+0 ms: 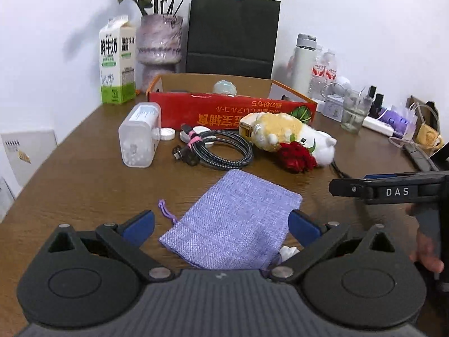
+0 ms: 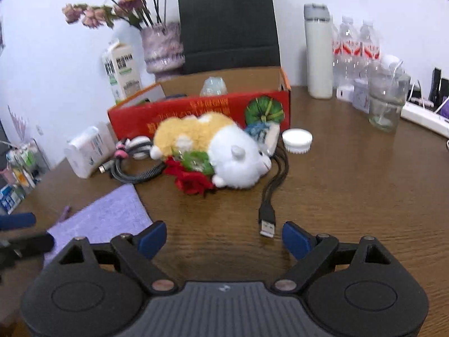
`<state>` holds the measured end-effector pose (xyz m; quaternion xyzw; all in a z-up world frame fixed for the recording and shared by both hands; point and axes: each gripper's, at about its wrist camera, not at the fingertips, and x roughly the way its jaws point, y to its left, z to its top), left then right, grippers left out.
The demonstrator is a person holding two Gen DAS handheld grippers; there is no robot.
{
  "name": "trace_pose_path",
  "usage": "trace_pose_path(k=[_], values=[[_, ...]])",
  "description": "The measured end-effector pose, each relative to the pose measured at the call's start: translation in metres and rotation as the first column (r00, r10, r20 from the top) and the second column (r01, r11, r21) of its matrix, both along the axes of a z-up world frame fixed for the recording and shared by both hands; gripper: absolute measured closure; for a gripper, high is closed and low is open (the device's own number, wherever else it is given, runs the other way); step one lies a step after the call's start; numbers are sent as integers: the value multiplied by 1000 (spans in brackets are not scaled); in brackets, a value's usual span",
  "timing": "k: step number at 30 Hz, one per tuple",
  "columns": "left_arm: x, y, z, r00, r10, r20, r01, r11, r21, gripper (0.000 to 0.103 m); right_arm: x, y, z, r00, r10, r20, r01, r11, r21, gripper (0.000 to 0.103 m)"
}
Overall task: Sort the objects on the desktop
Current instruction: 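Move both tools back over the table toward the remaining items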
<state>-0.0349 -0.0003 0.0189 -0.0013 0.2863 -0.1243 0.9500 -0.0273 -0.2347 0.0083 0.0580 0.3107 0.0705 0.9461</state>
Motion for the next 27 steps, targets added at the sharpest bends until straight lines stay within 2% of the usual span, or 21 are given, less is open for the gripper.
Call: trace_pose_path(k=[7,10,24,27], values=[[-8,-9,-9,999,-35,35,34,999,20,0,-4,14,-4,1000,2,14,-1,997,-72,13],[-9,-9,-9,998,-41,44,41,999,17,0,-4,12,-5,1000,2,9,-2,998,-56,13],[0,-2,-14,1000,-21,-18,20,999,-24,0,-3,11,-6,1000,3,1,-3,999,-47,13],[2,-2,-13,1000,-22,-22,22,1000,-19,0,-4,6,-4,1000,3,-7,-3,1000,-18,13]])
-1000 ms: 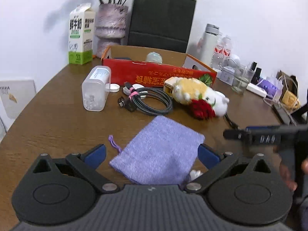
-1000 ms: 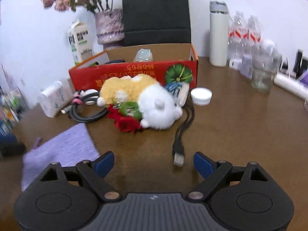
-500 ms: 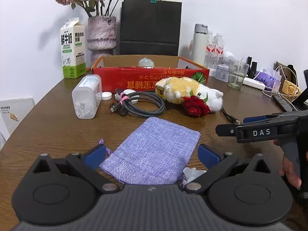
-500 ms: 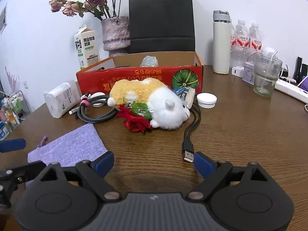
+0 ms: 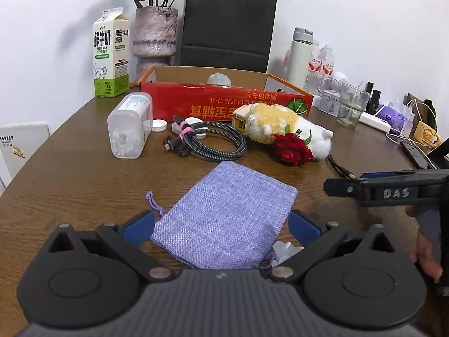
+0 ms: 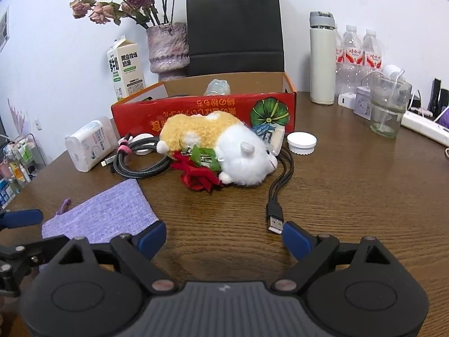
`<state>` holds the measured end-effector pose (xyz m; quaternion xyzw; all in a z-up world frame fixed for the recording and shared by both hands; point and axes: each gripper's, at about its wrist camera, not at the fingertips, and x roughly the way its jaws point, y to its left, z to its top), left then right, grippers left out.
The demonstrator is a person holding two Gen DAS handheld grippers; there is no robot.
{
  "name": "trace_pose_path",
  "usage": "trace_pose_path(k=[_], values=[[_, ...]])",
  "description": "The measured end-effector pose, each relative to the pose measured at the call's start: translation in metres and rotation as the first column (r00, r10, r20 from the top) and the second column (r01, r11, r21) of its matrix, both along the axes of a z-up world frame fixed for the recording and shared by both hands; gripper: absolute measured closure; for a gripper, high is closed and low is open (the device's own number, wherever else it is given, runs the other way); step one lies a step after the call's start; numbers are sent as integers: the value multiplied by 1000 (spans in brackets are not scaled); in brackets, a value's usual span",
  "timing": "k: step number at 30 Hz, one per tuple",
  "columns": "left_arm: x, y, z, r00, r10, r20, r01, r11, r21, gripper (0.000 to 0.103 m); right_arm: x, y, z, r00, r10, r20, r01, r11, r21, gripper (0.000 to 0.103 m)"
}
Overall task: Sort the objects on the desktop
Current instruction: 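Move both tools back over the table toward the remaining items, then grasp the clear plastic box with the left tool while the right tool grasps the plush toy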
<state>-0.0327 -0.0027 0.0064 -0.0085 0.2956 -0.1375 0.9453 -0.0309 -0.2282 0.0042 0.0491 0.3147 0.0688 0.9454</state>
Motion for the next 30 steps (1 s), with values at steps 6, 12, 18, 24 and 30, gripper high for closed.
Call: trace_pose_path(k=[6,12,18,24,30], values=[[9,-3,13,998,32,54,-34,998,48,0,-11,-22,13,997,-17,77,19,1000,-23,13],[40,-5,23,994,87,59,-92,992,89,0,12,-41,18,998,-11,63,12,1000,-16,15],[92,0,36,986,165,30,-168,966,197,0,52,-22,28,992,104,73,-96,990,-105,18],[141,13,37,965,237,113,-258,938,232,4,102,-6,24,984,171,43,-164,978,-131,26],[165,34,15,970,244,-7,-241,960,140,39,119,-17,3,982,181,-56,-184,981,-64,39]])
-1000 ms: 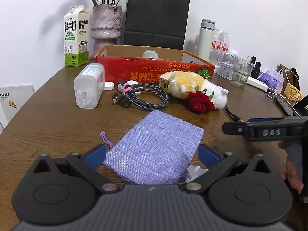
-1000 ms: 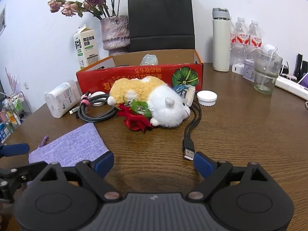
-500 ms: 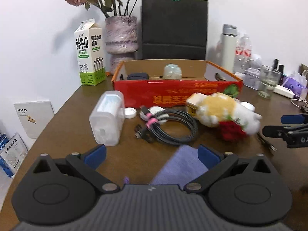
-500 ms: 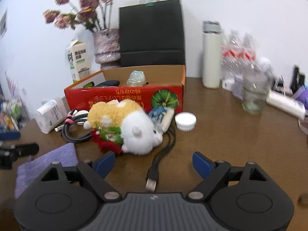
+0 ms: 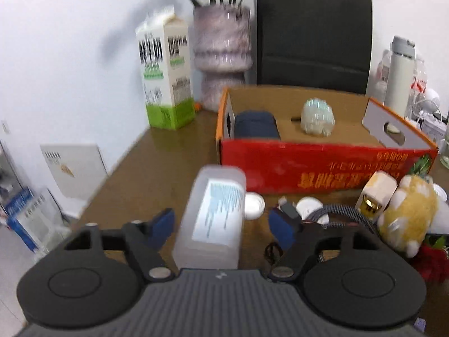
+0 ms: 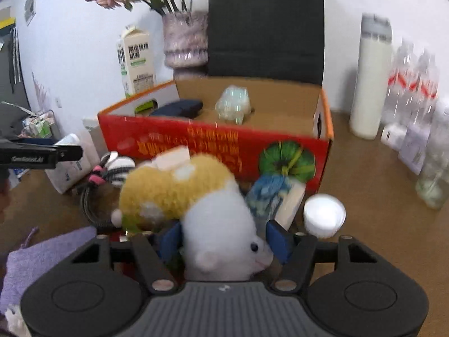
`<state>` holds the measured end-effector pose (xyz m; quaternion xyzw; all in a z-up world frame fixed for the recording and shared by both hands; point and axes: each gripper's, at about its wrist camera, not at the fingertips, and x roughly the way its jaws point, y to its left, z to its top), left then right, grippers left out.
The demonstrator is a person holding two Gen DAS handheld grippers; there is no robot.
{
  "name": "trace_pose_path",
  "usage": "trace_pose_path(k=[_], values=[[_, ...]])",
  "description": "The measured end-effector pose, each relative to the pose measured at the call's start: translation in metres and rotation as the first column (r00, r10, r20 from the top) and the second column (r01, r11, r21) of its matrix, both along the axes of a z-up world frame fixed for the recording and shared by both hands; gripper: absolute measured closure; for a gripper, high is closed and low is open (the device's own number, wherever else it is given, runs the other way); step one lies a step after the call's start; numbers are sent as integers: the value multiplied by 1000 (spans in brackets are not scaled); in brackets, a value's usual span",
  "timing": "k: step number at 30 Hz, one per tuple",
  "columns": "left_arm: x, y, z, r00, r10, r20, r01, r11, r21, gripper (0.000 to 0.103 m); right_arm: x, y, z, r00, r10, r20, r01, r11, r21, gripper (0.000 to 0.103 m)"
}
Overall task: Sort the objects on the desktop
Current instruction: 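Grasp the clear plastic box with the left tool while the right tool grasps the plush toy, then lower the clear box and plush toy into the cardboard box and open both tools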
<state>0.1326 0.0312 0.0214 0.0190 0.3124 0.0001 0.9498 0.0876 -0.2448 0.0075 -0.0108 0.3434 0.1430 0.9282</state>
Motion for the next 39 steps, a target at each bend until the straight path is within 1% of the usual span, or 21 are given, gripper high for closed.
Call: trace_pose_path(k=[1,2,3,6,9,12,15,18,21,23,25,28,30,32,35,39], values=[[1,-1,-4,1000,-1,-13,1,1000,-1,45,-2,1,-3,1000,-4,5,4,1000,-3,39],[2,-1,-8,1000,3,-21,-3,1000,-1,58,-3,3,-3,1000,-9,11,9,1000,-11,42],[2,-1,-11,1000,4,-29,-4,1000,-4,61,-6,5,-3,1000,-20,15,20,1000,-12,43],[-3,0,-15,1000,6,-13,-6,1000,-25,61,-16,8,-3,999,-34,22,34,999,18,45],[-4,1,-15,1000,19,-3,-20,999,-44,61,-25,8,-1,997,-58,48,56,998,24,46],[-5,2,-12,999,42,11,-41,997,-67,61,-24,1,2,993,-98,68,94,994,51,47],[-6,4,-6,999,49,11,-47,994,-94,61,-20,-9,3,988,-144,55,140,987,79,47],[-12,7,6,998,49,35,-44,991,-127,61,-18,-11,2,983,-172,60,168,984,67,47],[-22,7,25,996,49,69,-38,988,-152,61,-23,-7,7,978,-173,116,169,985,47,47],[-30,4,38,995,38,97,-22,987,-159,61,-26,-3,10,974,-165,154,157,986,60,47],[-41,1,51,993,33,117,-13,986,-166,61,-31,-1,16,970,-170,173,157,984,87,47],[-59,-3,70,989,23,145,4,984,-181,61,-48,7,25,957,-203,206,186,978,97,47],[-68,-5,80,988,23,155,6,983,-183,61,-64,11,28,950,-231,211,209,970,123,47],[-77,-7,89,986,25,166,6,983,-185,61,-79,16,30,944,-254,210,231,964,128,47],[-95,-12,98,984,30,178,-1,986,-165,61,-100,18,35,935,-276,223,255,960,116,47],[-122,-8,100,982,35,186,3,979,-202,61,-125,12,50,915,-313,255,291,949,121,47]])
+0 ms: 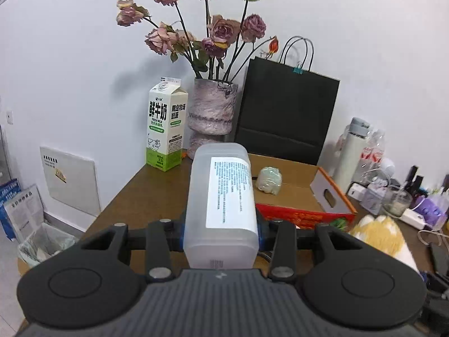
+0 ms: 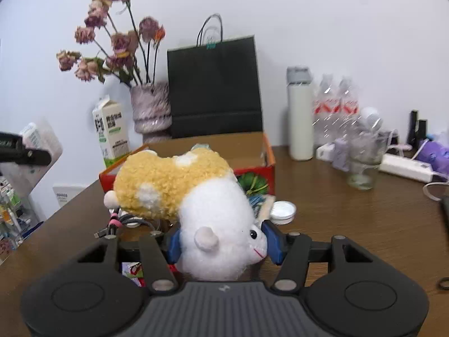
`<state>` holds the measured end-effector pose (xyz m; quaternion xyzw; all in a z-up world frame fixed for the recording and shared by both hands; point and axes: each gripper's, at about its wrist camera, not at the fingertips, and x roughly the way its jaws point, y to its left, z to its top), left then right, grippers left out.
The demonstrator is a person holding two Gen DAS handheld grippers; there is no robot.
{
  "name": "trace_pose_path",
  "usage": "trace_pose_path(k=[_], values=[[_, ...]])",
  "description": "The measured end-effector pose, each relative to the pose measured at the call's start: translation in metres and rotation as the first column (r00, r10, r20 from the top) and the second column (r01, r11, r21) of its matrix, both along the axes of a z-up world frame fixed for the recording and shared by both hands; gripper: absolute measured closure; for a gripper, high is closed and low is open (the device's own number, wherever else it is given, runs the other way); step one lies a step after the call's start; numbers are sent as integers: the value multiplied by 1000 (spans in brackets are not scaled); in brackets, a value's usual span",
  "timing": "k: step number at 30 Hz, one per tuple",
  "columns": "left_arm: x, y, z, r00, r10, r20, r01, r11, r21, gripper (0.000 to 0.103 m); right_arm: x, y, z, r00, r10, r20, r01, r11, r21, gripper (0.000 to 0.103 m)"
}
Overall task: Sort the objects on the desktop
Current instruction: 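Lower the clear box and plush toy into the cardboard box and open both tools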
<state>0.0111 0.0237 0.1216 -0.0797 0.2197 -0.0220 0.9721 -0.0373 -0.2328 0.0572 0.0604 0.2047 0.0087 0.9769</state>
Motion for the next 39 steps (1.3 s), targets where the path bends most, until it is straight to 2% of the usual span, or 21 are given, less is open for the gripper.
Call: trace_pose_path(k=[6,11,13,20,26,29,32,34,37,39], values=[[-9,4,-8,1000,-8,-6,8,1000,16,61,-5,-13,8,998,-58,11,58,997,43,47],[13,0,-8,1000,-22,-23,22,999,24,61,3,-10,13,999,-39,19,39,999,25,47],[22,-2,-5,999,-33,-25,34,999,28,61,9,-13,19,999,-30,21,29,998,47,47],[63,2,20,998,-65,-16,65,998,-1,61,46,-37,52,999,-34,33,32,998,51,47],[139,-14,34,989,-117,-89,118,993,13,61,126,-46,75,1000,-14,-25,15,999,50,47],[195,-33,27,974,-162,-161,164,986,2,61,187,-38,79,994,0,-110,4,999,34,47],[257,-60,1,953,-139,-268,161,985,61,61,252,-25,67,968,-48,-246,35,998,-57,47],[297,-73,-20,928,-122,-352,165,981,97,61,293,-20,55,945,-92,-314,63,993,-101,47],[337,-83,-45,889,-129,-439,189,977,96,61,337,-11,37,908,-138,-395,76,983,-170,47],[354,-87,-57,879,-91,-467,166,979,121,61,357,-1,25,881,-151,-449,53,973,-223,47]])
